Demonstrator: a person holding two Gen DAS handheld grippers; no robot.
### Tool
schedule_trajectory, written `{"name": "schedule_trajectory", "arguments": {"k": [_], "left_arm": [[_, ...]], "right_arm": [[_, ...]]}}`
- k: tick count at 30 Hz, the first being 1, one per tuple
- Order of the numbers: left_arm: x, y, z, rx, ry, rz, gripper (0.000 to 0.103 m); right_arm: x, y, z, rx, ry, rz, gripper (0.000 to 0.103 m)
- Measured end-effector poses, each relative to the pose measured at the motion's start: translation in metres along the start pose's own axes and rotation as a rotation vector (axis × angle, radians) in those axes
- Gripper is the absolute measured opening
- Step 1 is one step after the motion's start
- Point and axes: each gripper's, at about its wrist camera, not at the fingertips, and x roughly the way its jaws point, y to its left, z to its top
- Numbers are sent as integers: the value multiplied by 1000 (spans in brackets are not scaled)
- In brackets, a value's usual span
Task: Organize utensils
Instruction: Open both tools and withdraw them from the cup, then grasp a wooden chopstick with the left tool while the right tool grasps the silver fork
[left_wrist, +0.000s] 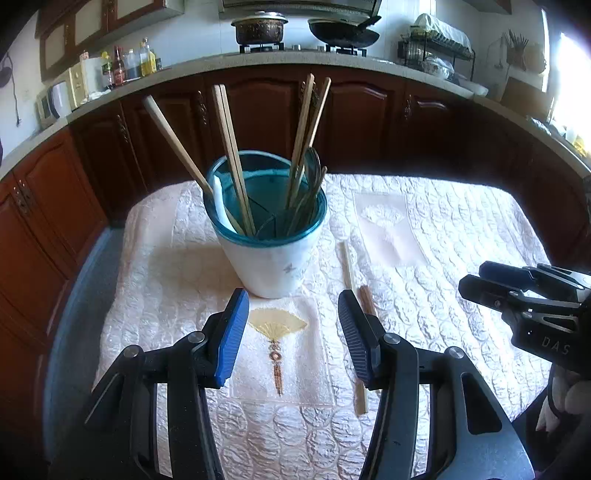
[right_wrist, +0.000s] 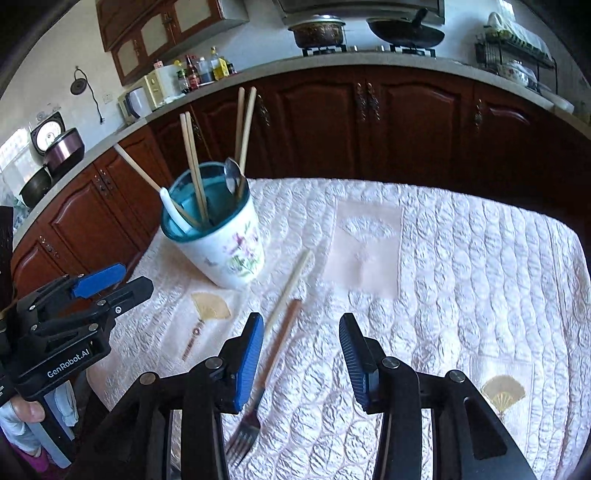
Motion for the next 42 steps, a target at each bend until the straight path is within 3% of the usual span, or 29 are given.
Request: {"name": "schedule_trajectory", "arguments": {"k": [8, 18, 21, 30, 32, 34, 42], "left_arm": [[12, -2, -5, 1, 36, -3, 50], [38, 3, -14, -5, 105, 0, 50], [46, 9, -18, -26, 135, -11, 50], [66, 21, -22, -99, 203, -92, 50], [68, 19, -21, -107, 210, -127, 50], [71, 11, -19, -99, 215, -158, 50], [97, -33, -25, -11, 283, -237, 50]], "right_arm": [[18, -9, -11, 21, 52, 19, 41], [71, -13, -19, 86, 171, 110, 41], [86, -12, -17, 94, 192, 110, 34], [135, -2, 3, 83, 247, 104, 29], [142, -3, 6, 81, 251, 93, 21], [141, -7, 7, 86, 246, 102, 13], [113, -62, -1, 212, 217, 62, 13]]}}
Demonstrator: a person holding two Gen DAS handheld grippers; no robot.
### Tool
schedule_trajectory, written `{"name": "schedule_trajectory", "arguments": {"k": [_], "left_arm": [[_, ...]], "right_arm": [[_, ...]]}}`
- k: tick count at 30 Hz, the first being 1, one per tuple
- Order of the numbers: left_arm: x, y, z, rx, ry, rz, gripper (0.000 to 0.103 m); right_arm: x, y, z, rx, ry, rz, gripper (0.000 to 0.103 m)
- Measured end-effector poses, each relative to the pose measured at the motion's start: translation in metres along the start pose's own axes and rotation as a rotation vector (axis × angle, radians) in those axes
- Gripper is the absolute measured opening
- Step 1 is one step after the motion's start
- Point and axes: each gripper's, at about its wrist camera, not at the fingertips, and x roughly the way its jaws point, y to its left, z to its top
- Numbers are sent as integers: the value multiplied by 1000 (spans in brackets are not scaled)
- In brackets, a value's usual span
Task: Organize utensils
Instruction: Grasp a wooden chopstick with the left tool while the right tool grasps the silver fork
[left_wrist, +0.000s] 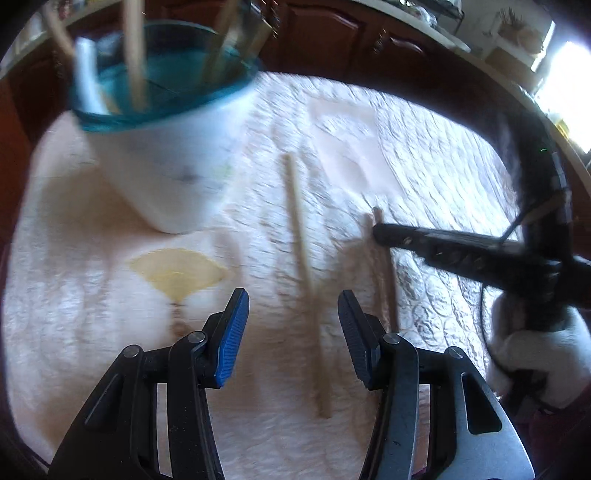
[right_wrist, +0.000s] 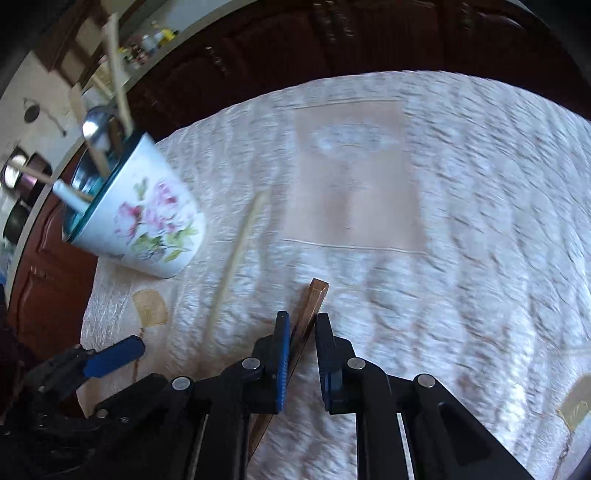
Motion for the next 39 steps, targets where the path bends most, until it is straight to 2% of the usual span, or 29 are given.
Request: {"name": "schedule_trajectory", "arguments": {"k": [2, 3, 5, 9, 12, 16, 18, 21, 23, 25, 28, 32, 34, 36, 37, 38, 39], "left_arm": [[14, -7, 1, 8, 31, -14, 47], [19, -9, 2, 9, 38, -19, 42], [29, -11, 0, 12, 64, -17, 7], [23, -1, -8, -10, 79, -53, 4], [4, 5, -26, -2, 103, -83, 4], [-19, 6, -54, 56, 155, -91, 4], [-23, 6, -64, 80, 175, -81, 4], [-25, 4, -57, 98, 148, -55, 15], [-23, 4, -45, 80, 112, -50, 31], [-20, 3, -31, 71, 86, -57, 37], [-2, -10, -5, 110, 55, -23, 38], [26, -18, 17, 147, 85, 29, 38], [42, -20, 24, 166, 107, 51, 38], [53, -22, 27, 189, 123, 69, 37], [53, -24, 28, 208, 114, 75, 29], [52, -24, 28, 222, 115, 83, 5], [49, -22, 30, 221, 115, 79, 4]], "right_arm": [[-2, -6, -1, 10, 6, 1, 13], [-4, -7, -2, 13, 8, 10, 13], [-6, -9, -4, 2, 14, 14, 13], [-10, -11, -17, -25, 47, 53, 13], [-14, -8, -33, -33, 57, 67, 13], [-18, -7, -44, -26, 67, 37, 13], [-18, -11, -38, -20, 77, 29, 14], [-20, -19, -35, -12, 83, 30, 17], [-20, -18, -32, -3, 82, 36, 24], [-21, -20, -32, -1, 82, 32, 26], [-19, -21, -31, 4, 86, 30, 26], [-11, -16, -22, 5, 76, 48, 26], [-8, -16, -20, -3, 67, 46, 16], [-9, -16, -19, -9, 60, 54, 15], [-12, -17, -19, -11, 52, 59, 15], [-15, -19, -18, -14, 44, 63, 15], [-20, -18, -17, -15, 30, 70, 14]]}}
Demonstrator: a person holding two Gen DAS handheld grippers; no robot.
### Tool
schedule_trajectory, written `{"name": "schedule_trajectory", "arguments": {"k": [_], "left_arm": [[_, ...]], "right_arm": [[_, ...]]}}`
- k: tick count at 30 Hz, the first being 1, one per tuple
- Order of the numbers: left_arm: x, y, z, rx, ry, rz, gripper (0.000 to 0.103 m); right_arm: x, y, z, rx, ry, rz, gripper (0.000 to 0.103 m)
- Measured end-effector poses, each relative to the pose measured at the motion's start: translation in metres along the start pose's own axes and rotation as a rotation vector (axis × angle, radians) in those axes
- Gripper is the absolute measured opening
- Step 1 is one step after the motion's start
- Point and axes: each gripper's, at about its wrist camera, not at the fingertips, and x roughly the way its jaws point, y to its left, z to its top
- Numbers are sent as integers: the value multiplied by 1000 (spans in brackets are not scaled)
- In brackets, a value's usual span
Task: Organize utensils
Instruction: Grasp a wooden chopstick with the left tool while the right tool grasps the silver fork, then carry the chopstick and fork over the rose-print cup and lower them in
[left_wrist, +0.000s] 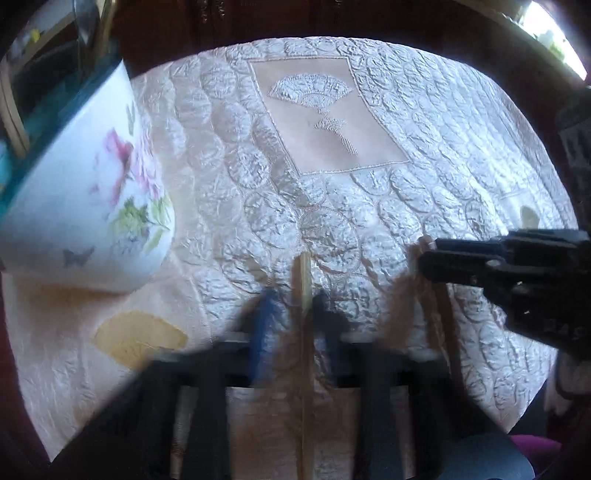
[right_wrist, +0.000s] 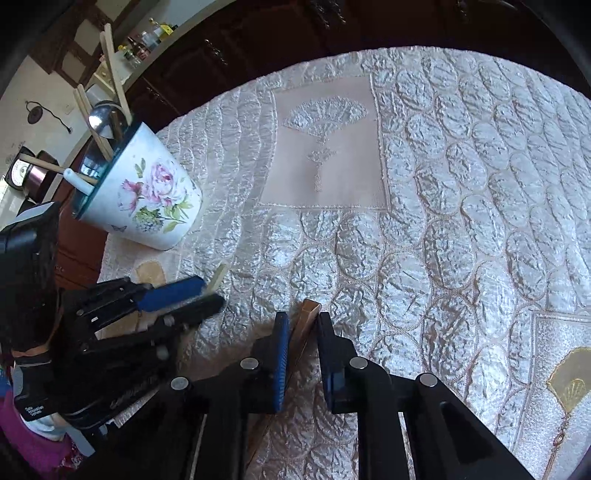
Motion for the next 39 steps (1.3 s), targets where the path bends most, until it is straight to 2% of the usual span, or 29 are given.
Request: {"name": "schedule_trajectory", "arguments": {"k": [2, 7, 15, 24, 29, 32, 37, 39], "left_arm": [[-12, 11, 1, -34, -20, -74, 4], [-64, 37, 0, -102, -133, -140, 4], [-155, 52, -13, -131, -314, -169, 4], [-238, 80, -21, -185, -492, -139, 4], [-269, 101, -14, -231, -585, -104, 4], [-278, 108, -5, -260, -640, -77, 4], [-280, 122, 19, -301, -727, 10, 4], [-278, 131, 30, -330, -742, 3, 4]], "right_arm": [[-14, 5, -1, 0, -31, 24, 13], [-51, 26, 4, -46, -114, 75, 11], [-106, 65, -3, -162, -203, 104, 10], [-145, 92, -9, -239, -275, 108, 10], [-157, 107, 1, -267, -311, 114, 10], [-167, 118, 14, -284, -341, 126, 10], [-185, 142, 41, -338, -389, 135, 10], [-192, 152, 51, -364, -405, 138, 10]]}}
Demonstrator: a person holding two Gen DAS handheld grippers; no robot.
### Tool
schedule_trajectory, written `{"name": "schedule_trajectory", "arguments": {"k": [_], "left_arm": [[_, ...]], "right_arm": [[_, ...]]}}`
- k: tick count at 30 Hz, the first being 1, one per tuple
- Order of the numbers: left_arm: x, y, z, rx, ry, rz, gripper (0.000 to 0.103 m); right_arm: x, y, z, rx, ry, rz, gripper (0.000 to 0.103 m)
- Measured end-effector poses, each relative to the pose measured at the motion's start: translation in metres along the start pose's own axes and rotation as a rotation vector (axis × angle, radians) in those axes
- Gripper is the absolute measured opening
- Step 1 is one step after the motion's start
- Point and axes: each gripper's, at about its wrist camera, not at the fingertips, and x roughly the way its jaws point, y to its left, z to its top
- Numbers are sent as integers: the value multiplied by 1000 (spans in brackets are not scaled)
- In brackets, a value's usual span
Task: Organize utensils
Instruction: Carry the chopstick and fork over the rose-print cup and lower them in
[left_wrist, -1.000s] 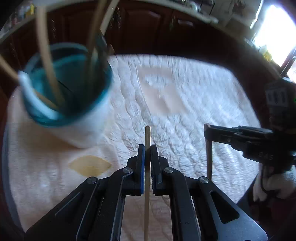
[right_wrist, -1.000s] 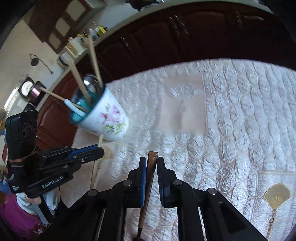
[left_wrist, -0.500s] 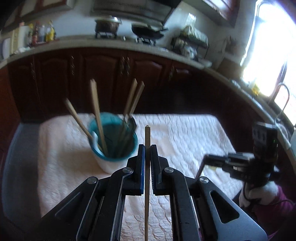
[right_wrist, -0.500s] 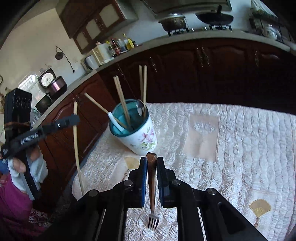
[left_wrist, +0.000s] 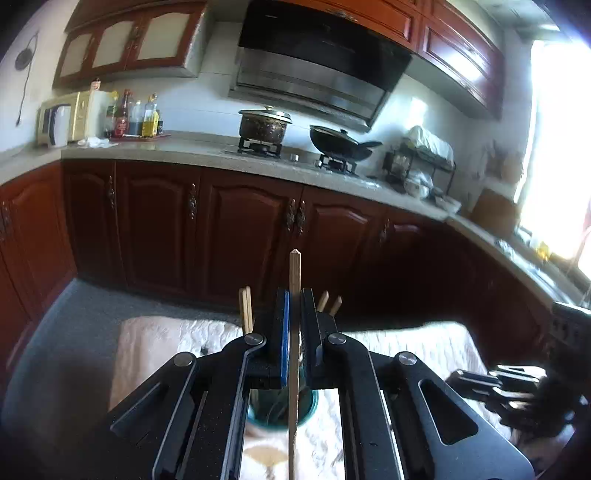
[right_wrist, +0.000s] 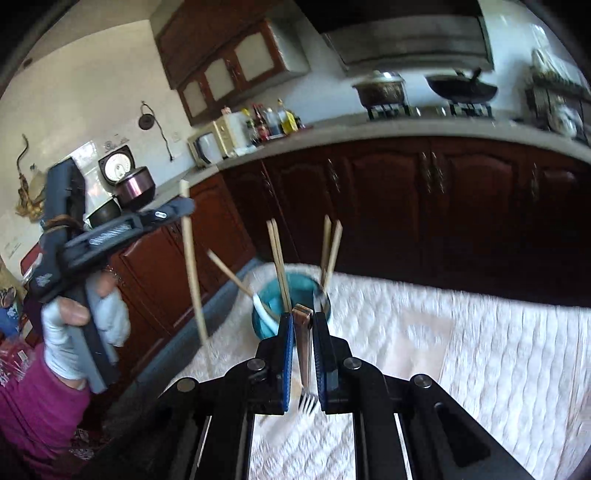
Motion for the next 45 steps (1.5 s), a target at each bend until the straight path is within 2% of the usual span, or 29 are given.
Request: {"name": "schedule_trajectory", "arguments": {"k": [6, 11, 16, 22, 30, 37, 45], "left_arm": [[28, 3, 19, 11, -94, 87, 4], [60, 9, 18, 4, -108, 127, 4], [86, 13, 5, 44, -112, 190, 4], [100, 23, -12, 39, -95, 215, 4], [103, 26, -31, 46, -48, 211, 4], [102, 27, -39, 44, -25, 211, 4], [101, 30, -37, 30, 21, 200, 7]], "right_arm": [[5, 16, 44, -66, -38, 10, 10], [25, 23, 67, -93, -54, 18, 10], [52, 24, 78, -84, -47, 32, 10], [91, 22, 69, -79, 13, 39, 10], [122, 6, 47, -31, 91, 38, 10], [133, -13, 26, 29, 127, 37, 10], [141, -36, 20, 138, 171, 24, 10]]}}
